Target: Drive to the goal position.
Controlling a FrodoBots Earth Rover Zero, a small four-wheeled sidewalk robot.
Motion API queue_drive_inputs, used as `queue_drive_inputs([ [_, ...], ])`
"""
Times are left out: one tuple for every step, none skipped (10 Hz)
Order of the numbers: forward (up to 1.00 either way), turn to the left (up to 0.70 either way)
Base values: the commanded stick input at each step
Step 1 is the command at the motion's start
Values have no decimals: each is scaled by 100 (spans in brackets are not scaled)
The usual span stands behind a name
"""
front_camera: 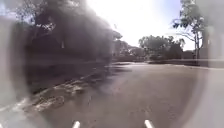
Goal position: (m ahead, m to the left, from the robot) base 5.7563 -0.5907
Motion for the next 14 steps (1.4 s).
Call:
queue_drive_inputs([
  [100,0],
  [100,0],
  [100,0],
  [100,0],
  [100,0],
  [100,0],
  [100,0],
  [100,0],
  [100,0],
  [100,0],
  [100,0],
  [100,0],
  [100,0],
  [100,0],
])
